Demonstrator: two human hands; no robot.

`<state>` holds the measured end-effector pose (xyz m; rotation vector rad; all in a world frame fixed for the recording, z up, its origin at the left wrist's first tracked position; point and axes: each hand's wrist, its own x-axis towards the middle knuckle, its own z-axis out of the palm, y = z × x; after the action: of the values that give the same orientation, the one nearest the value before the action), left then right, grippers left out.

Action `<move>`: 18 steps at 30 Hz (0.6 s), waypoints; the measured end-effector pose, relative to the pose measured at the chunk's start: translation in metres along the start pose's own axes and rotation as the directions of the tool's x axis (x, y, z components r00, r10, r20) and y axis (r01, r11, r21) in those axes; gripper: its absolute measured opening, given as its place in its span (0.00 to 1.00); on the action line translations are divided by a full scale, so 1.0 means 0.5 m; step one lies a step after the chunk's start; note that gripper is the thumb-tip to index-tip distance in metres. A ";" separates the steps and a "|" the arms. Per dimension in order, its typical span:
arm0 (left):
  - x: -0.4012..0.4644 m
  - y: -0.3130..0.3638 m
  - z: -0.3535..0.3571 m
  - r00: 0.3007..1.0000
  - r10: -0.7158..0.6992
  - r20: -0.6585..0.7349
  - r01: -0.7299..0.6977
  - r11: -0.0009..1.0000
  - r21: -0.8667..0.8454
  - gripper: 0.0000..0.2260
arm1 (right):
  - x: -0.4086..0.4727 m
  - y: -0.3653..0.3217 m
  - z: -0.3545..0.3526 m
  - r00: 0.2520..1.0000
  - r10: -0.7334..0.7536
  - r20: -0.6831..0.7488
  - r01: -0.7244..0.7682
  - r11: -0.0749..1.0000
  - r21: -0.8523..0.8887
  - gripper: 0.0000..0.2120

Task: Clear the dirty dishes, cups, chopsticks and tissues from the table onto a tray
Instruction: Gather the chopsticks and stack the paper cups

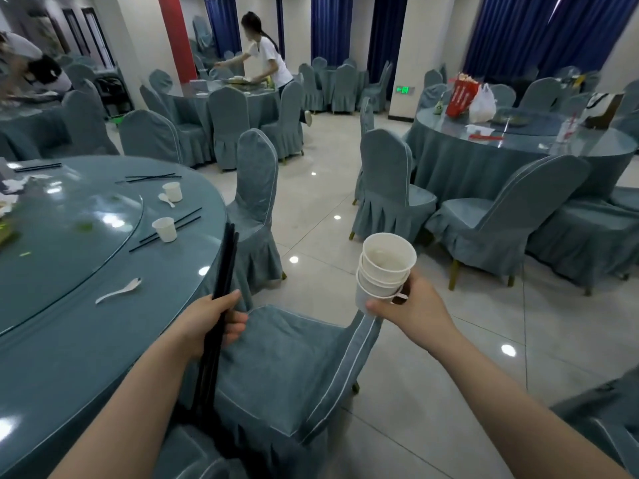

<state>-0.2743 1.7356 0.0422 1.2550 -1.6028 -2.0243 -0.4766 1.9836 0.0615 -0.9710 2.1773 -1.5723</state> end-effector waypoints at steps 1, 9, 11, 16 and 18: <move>0.029 0.004 0.005 1.000 -0.021 -0.013 0.020 0.999 -0.035 0.09 | 0.033 0.008 0.000 1.000 0.000 0.003 0.000 1.000 0.000 0.29; 0.226 0.051 0.063 0.984 -0.155 -0.086 0.118 0.935 -0.333 0.12 | 0.269 0.089 -0.024 0.996 0.052 0.078 -0.052 0.999 -0.003 0.29; 0.261 0.069 0.081 0.975 -0.189 -0.119 0.122 0.897 -0.426 0.13 | 0.315 0.108 -0.034 0.993 0.065 0.098 -0.064 0.998 -0.009 0.30; 0.360 0.103 0.137 0.954 -0.234 -0.185 0.099 0.833 -0.544 0.14 | 0.461 0.163 -0.069 0.984 0.077 0.162 -0.073 0.997 -0.029 0.30; 0.403 0.114 0.168 0.945 -0.255 -0.207 0.096 0.816 -0.570 0.14 | 0.531 0.191 -0.084 0.978 0.068 0.198 -0.064 0.998 -0.027 0.31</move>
<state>-0.4730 1.6361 0.0021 1.3984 -0.7057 -2.0851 -0.7293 1.8554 0.0296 -1.0040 2.0698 -1.3633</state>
